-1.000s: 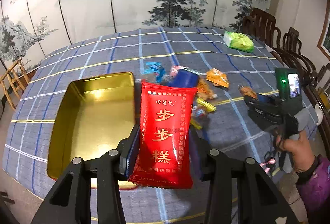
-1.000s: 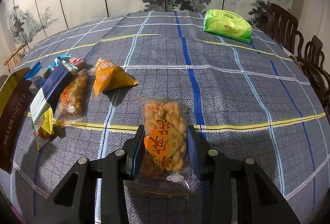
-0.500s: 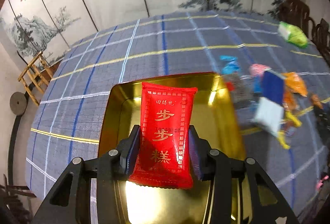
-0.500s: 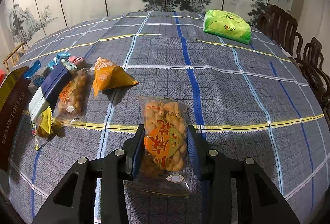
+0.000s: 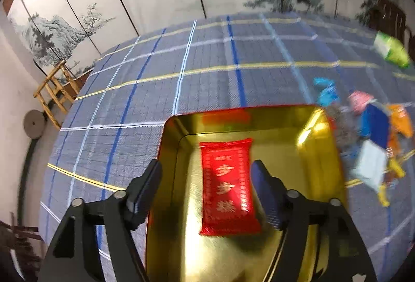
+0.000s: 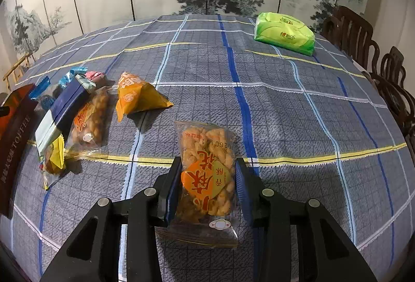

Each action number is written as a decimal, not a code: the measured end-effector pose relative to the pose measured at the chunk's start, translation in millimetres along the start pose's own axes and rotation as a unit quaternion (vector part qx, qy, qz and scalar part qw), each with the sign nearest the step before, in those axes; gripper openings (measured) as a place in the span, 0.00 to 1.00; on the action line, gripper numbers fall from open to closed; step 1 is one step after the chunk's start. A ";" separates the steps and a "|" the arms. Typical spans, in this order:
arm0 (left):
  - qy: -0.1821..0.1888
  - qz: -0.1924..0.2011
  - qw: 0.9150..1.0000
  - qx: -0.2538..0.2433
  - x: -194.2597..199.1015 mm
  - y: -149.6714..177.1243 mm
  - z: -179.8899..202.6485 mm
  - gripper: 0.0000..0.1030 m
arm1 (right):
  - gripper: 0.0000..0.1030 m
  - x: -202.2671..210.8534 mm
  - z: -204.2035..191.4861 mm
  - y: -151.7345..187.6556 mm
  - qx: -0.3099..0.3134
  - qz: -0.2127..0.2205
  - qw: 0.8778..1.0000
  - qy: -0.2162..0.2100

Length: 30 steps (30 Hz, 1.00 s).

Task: Organize snacks
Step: 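Carry the red packet into the gold tin and release it with the left gripper, then carry the peanut bag into the gold tin and open the right gripper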

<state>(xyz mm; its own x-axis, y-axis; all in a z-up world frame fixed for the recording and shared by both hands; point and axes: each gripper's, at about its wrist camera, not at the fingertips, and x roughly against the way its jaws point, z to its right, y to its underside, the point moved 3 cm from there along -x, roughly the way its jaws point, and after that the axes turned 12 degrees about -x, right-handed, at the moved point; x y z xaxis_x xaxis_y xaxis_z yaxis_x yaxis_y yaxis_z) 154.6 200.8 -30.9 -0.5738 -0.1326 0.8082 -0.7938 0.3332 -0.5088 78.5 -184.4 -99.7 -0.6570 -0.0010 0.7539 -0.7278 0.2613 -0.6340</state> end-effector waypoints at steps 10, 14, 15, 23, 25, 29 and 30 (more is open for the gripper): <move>-0.001 0.096 0.993 0.069 98.7 63.9 -0.1 0.87 | 0.39 20.8 5.6 1.9 -0.033 -0.017 0.999 -0.040; -0.001 0.095 0.992 0.082 116.1 91.4 4.2 0.87 | 0.39 43.6 -21.8 5.0 -0.025 -0.023 0.995 -0.089; -0.006 0.094 0.992 0.082 120.5 97.8 4.3 0.87 | 0.39 51.2 -33.2 4.0 -0.020 -0.024 0.994 -0.107; -0.020 0.092 0.992 0.089 136.0 126.8 -5.2 0.87 | 0.39 96.6 -163.7 -3.1 0.049 -0.057 0.963 -0.258; -0.021 0.093 0.991 0.094 139.5 131.5 -8.5 0.87 | 0.39 99.7 -198.7 -1.1 0.068 -0.069 0.954 -0.284; -0.022 0.095 0.991 0.093 145.0 138.4 -13.1 0.87 | 0.39 86.1 -258.4 3.4 0.103 -0.101 0.943 -0.301; -0.023 0.097 0.991 0.092 146.7 140.3 -14.0 0.87 | 0.39 79.5 -269.5 6.7 0.110 -0.107 0.943 -0.295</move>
<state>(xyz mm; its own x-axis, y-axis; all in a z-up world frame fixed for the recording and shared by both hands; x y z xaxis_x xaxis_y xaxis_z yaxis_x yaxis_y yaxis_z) -38.1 241.1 20.4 -0.7248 -0.1260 0.6774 -0.6881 0.1812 -0.7026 74.3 77.4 2.5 -0.4391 -0.5847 0.6822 -0.8364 -0.0113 -0.5480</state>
